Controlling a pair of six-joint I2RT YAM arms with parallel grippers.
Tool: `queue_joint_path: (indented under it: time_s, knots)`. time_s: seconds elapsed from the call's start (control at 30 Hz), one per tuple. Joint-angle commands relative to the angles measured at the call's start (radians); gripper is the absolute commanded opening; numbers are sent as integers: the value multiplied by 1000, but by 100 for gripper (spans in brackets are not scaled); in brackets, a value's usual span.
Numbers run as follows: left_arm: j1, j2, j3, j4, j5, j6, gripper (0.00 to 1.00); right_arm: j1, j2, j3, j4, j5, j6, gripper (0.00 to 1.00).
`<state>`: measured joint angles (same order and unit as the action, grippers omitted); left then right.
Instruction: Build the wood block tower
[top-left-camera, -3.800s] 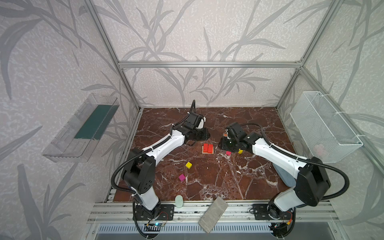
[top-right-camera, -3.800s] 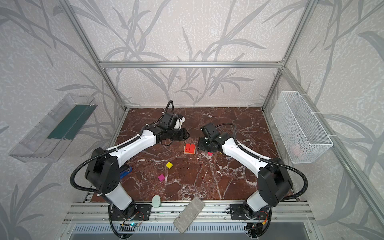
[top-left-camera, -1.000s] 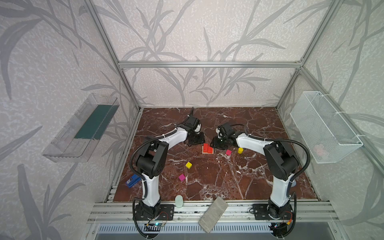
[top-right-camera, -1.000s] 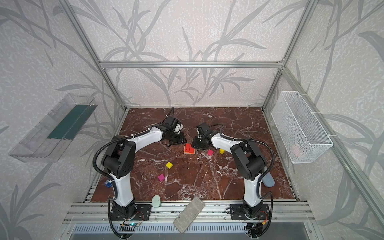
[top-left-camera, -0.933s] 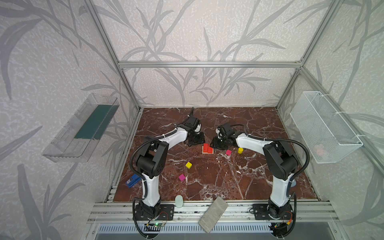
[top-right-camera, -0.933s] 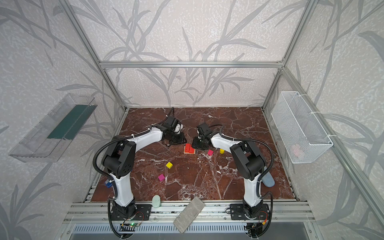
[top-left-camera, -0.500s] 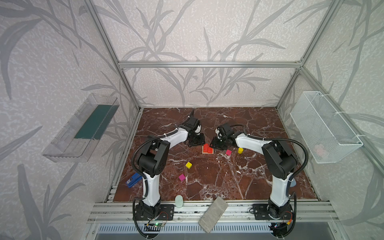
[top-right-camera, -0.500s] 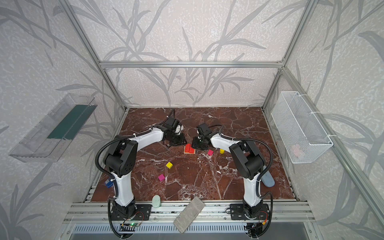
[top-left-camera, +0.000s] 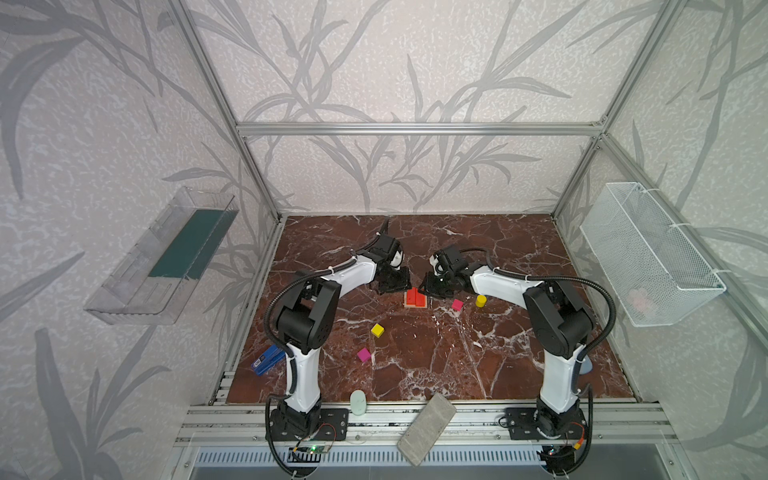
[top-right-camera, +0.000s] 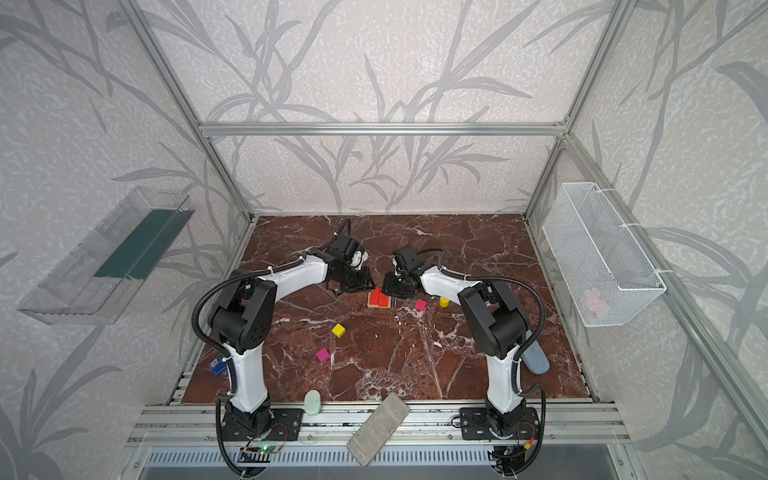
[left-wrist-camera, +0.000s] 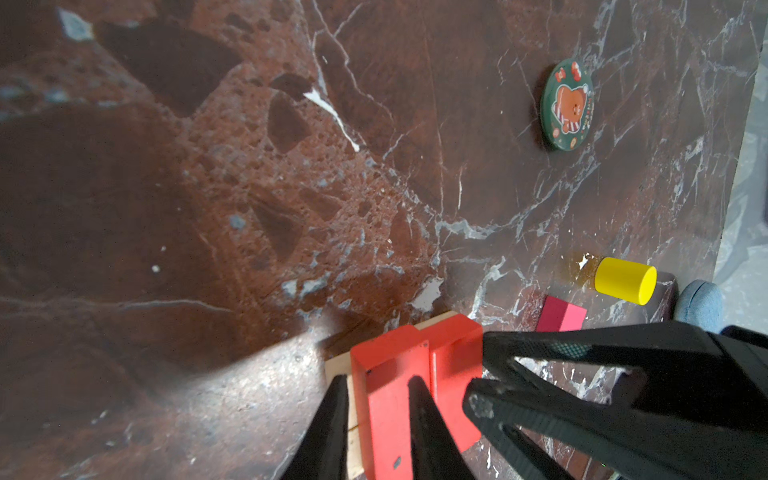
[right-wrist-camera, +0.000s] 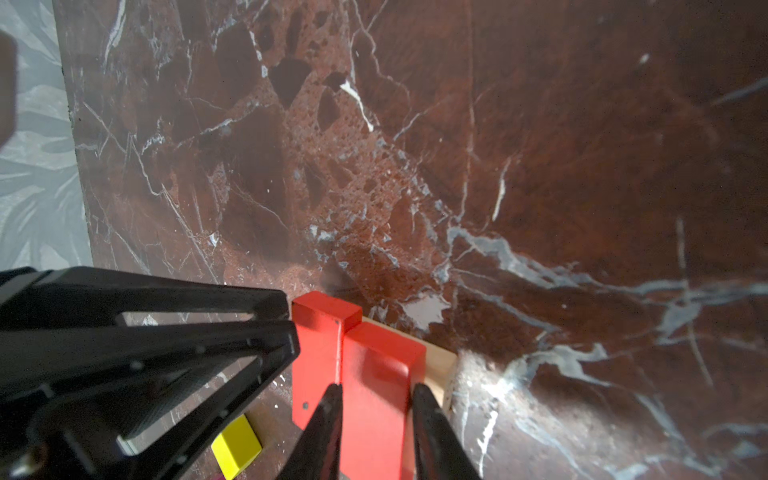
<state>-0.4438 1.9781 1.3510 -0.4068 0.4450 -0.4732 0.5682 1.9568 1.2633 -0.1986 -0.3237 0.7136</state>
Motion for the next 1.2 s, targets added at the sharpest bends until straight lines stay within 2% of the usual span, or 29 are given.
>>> queue_joint_path:
  time_s: [0.0,0.23,0.37,0.6,0.77,0.83,1.0,1.17]
  knots:
    - [2,16,13,8,15,-4,25,-3,13,19,6,-11,6,30]
    - [2,12,11,7,17,-5,25,-3,5,14,2,-6,6,31]
    - [2,-1,5,5,12,-5,27,-3,-13,15,-8,-2,1,37]
    - [2,-60,-24,21,5,-16,34,-2,-96,-5,-49,16,-20,46]
    - [2,-110,-46,21,-15,-14,35,13,-183,-78,-58,55,-23,47]
    - [2,-135,-58,21,-24,-13,35,29,-209,-99,-73,78,-28,38]
    - [2,-210,-95,29,-51,-13,35,77,-239,-151,-87,110,-27,0]
    - [4,-279,-128,42,-75,-16,35,114,-223,-186,-55,124,-7,0]
